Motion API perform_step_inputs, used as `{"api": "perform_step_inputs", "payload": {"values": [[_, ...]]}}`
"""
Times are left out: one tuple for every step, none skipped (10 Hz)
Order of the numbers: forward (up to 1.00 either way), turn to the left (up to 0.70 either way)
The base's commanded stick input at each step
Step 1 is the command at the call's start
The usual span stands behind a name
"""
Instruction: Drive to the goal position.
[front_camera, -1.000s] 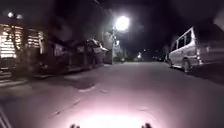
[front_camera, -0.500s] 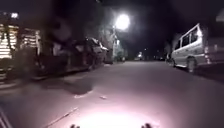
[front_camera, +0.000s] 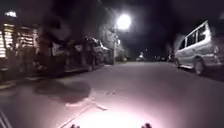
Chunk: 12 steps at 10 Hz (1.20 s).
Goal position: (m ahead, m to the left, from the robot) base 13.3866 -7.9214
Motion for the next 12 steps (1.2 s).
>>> {"api": "perform_step_inputs", "payload": {"values": [[0.70, 0.00], [0.70, 0.00], [0.70, 0.00], [0.70, 0.00], [0.70, 0.00], [0.70, 0.00], [0.70, 0.00], [0.70, 0.00], [0.70, 0.00], [0.70, 0.00], [0.70, 0.00], [0.70, 0.00]]}}
